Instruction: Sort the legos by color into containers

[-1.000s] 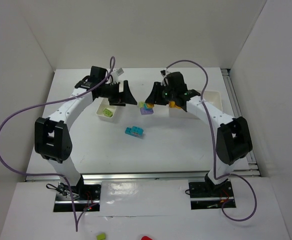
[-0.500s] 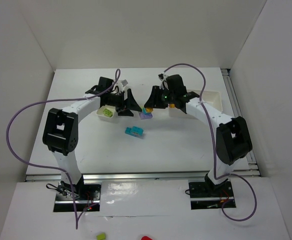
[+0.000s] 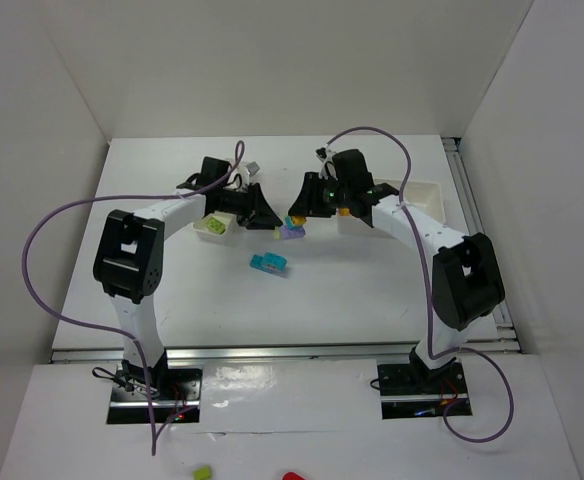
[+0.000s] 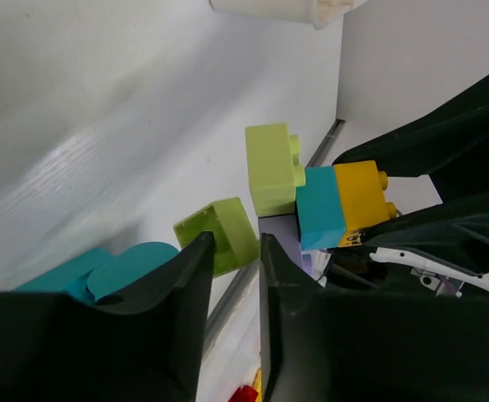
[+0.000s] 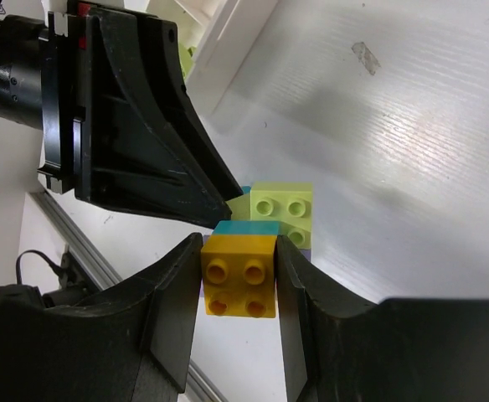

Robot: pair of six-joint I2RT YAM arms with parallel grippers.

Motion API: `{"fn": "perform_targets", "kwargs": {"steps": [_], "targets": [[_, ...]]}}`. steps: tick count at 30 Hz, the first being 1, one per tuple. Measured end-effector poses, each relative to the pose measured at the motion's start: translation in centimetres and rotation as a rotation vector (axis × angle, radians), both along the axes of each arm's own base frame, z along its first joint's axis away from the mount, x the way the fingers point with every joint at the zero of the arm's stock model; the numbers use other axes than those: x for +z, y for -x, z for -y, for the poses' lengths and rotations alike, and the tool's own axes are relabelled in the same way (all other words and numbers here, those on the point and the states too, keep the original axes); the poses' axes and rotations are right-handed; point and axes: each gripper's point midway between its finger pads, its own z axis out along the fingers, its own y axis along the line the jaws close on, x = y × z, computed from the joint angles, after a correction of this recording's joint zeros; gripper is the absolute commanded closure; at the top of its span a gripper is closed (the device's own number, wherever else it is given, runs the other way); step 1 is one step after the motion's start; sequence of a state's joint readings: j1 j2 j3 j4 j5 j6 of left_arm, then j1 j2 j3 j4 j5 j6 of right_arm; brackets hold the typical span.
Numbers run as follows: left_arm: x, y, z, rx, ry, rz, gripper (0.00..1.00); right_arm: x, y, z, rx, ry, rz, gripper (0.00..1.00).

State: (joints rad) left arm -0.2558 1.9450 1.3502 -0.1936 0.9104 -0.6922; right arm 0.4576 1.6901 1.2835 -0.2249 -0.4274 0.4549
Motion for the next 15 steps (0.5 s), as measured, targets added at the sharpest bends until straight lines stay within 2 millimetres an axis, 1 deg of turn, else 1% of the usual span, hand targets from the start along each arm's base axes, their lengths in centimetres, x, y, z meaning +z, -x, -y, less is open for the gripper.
{"fn": "perform_targets", "kwargs": {"steps": [1, 2, 4, 6, 7, 8, 10, 11, 15], "targets": [[0.0, 0.0, 0.0, -0.002, 0.001, 0.001, 0.72, 0.0, 0.0, 0.0, 0.001, -0.001, 0.0, 0.69], [0.0, 0.0, 0.0, -0.002, 0.002, 0.002, 0.74, 0.0, 0.1, 0.0, 0.003, -0.002, -0.001, 0.69], [0.1, -0.1, 0.0, -0.001, 0.004, 0.007, 0.76, 0.0, 0.1, -0.1, 0.006, -0.004, -0.002, 0.69], [0.1, -0.1, 0.0, 0.001, 0.004, 0.004, 0.8, 0.1, 0.1, -0.1, 0.005, -0.003, -0.001, 0.69], [0.0, -0.1, 0.0, 0.003, 0.002, 0.004, 0.8, 0.1, 0.1, 0.0, 0.005, -0.003, 0.0, 0.69], [0.0, -0.2, -0.1, 0.007, -0.003, 0.002, 0.83, 0.1, 0.1, 0.0, 0.003, -0.001, 0.001, 0.69], [-0.2, -0.3, -0.2, 0.017, -0.016, -0.003, 0.91, 0.2, 0.0, 0.1, -0.003, 0.004, 0.005, 0.69], [-0.3, -0.4, -0.4, 0.023, -0.028, -0.002, 0.93, 0.2, 0.0, 0.2, -0.009, 0.008, 0.008, 0.69], [-0.6, -1.1, -0.9, 0.056, -0.087, 0.003, 0.94, 0.3, -0.2, 0.7, -0.035, 0.029, 0.014, 0.69]]}}
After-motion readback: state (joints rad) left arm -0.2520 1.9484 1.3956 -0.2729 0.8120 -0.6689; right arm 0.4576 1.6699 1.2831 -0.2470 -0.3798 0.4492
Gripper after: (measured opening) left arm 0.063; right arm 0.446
